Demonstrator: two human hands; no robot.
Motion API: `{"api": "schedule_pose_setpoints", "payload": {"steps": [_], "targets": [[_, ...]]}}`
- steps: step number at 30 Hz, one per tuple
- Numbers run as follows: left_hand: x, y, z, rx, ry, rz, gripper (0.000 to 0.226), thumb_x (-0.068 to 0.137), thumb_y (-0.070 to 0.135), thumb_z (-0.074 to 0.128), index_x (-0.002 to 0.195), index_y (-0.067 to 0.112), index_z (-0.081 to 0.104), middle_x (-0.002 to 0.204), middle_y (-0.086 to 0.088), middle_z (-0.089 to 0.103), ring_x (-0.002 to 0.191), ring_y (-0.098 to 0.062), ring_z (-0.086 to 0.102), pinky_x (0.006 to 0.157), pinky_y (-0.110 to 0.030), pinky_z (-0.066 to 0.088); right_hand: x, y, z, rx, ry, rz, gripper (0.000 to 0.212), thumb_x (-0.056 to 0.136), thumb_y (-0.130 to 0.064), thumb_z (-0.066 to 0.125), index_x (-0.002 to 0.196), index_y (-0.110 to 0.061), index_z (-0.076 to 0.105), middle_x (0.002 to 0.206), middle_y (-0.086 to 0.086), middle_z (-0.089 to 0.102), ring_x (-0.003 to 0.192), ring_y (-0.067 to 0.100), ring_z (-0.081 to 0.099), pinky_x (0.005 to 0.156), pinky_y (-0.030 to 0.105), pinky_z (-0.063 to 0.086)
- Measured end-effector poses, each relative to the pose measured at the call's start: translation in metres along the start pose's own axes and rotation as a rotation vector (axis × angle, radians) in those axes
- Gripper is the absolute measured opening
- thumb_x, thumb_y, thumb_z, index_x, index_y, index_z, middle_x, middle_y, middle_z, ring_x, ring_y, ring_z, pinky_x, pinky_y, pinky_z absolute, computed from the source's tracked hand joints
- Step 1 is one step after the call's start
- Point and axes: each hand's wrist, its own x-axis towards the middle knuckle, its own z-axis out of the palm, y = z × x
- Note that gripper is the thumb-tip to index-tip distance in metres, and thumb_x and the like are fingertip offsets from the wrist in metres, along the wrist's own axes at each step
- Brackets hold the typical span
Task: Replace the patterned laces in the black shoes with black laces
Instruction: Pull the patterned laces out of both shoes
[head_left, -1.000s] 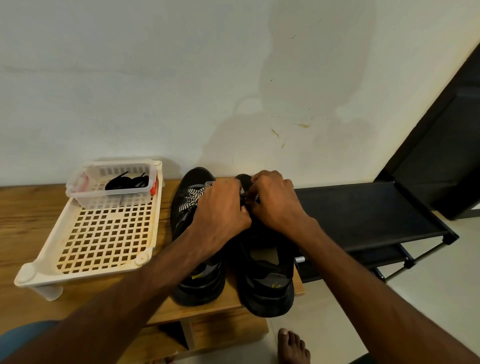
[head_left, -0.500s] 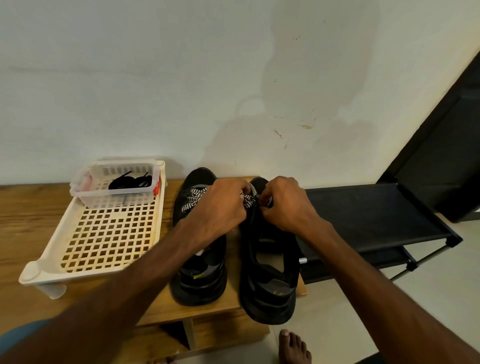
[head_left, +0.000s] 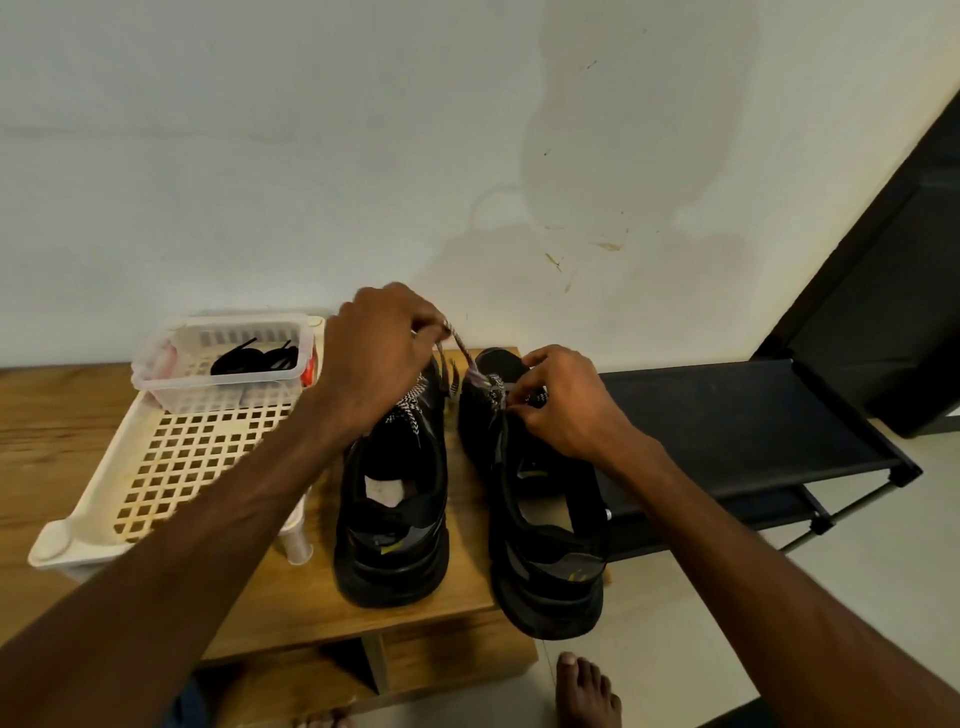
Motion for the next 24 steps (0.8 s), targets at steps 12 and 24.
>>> {"api": "schedule_pose_setpoints", "payload": {"steps": [12, 24], "targets": [[-0.026, 0.041, 0.008, 0.468, -0.172, -0.113, 0.057, 0.085, 0.025, 0.068, 0.14, 0.022, 0.054, 0.159, -0.018, 0.025, 0.138, -0.04, 0.029, 0.106, -0.051, 0.033, 0.0, 0.0, 0.003, -0.018, 0.012, -0.026, 0.011, 0.086, -0.015, 0.074, 0.094, -0.01, 0.08, 0.126, 0.007, 0.061, 0.115, 0.022, 0.058, 0.086, 0.026, 0.048], [-0.047, 0.07, 0.027, 0.178, -0.298, -0.129, 0.027, 0.086, 0.031, 0.07, 0.079, 0.016, 0.048, 0.073, 0.004, 0.047, 0.079, -0.023, 0.061, 0.062, -0.03, 0.041, 0.003, 0.002, -0.002, -0.108, 0.032, -0.041, 0.015, 0.084, -0.025, 0.081, 0.096, -0.016, 0.083, 0.124, 0.007, 0.061, 0.12, 0.025, 0.049, 0.096, 0.044, 0.05]]}}
